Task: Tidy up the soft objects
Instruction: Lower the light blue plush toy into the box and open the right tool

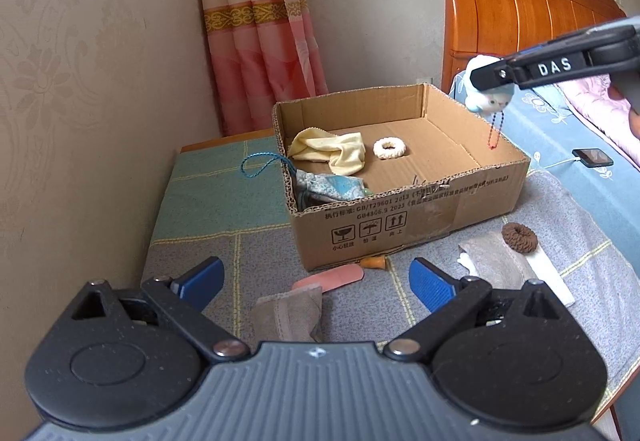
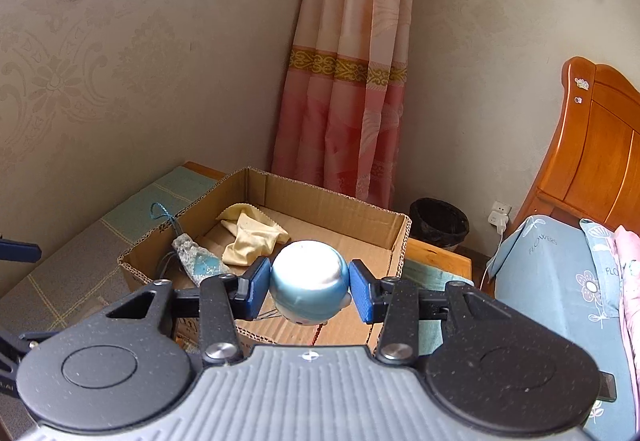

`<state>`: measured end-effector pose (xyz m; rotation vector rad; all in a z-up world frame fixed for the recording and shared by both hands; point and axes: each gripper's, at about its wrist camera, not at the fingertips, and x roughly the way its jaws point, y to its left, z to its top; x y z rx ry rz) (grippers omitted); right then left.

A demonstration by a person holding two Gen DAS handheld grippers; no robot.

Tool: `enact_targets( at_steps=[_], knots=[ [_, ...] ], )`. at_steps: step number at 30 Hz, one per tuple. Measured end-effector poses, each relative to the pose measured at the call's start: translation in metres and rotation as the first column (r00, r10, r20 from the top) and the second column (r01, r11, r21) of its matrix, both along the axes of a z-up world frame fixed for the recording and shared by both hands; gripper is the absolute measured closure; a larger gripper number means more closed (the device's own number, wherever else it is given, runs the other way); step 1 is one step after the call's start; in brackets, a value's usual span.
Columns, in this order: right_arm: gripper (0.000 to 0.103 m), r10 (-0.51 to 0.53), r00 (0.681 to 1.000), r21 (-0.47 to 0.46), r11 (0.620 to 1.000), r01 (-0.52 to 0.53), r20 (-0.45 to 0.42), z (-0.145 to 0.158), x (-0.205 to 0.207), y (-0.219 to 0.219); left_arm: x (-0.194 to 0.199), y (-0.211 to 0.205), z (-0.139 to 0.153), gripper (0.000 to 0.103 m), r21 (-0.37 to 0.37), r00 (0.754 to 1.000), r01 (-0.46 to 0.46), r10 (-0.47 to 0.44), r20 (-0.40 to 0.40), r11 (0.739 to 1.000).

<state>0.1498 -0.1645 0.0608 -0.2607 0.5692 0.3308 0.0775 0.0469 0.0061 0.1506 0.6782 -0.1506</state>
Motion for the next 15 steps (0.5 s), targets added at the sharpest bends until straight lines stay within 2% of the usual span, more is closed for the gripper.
enact_targets(
  at_steps=[2, 4, 5, 6, 8, 15],
  knots=[
    [0.054, -0.006, 1.0, -0.006, 1.0, 0.006, -0.001, 0.002, 0.016, 0.006, -0.001, 0.004, 0.0, 0.004, 0.006, 1.0, -0.006, 0.006, 0.0, 1.0],
    [0.049, -0.016, 1.0, -0.008, 1.0, 0.016, -0.004, 0.002, 0.028, 0.011, -0.002, 0.007, -0.002, 0.004, 0.01, 1.0, -0.012, 0.012, -0.005, 1.0],
    [0.036, -0.022, 1.0, -0.014, 1.0, 0.022, -0.004, 0.001, 0.033, 0.013, -0.003, 0.008, -0.002, 0.004, 0.011, 1.0, -0.011, 0.012, -0.007, 1.0],
    [0.018, -0.04, 0.999, -0.018, 0.999, 0.04, 0.001, 0.0, 0.038, 0.014, -0.003, 0.009, -0.004, 0.004, 0.011, 1.0, -0.01, 0.01, -0.008, 1.0],
    [0.004, -0.056, 0.998, -0.014, 0.998, 0.056, 0.008, -0.002, 0.04, 0.015, -0.004, 0.01, -0.005, 0.004, 0.01, 1.0, -0.005, 0.005, -0.01, 1.0],
    [0.0, -0.088, 0.996, -0.006, 0.996, 0.088, -0.012, -0.011, 0.023, 0.009, -0.006, 0.013, -0.007, 0.004, 0.0, 1.0, 0.0, 0.0, -0.016, 1.0]
  ],
)
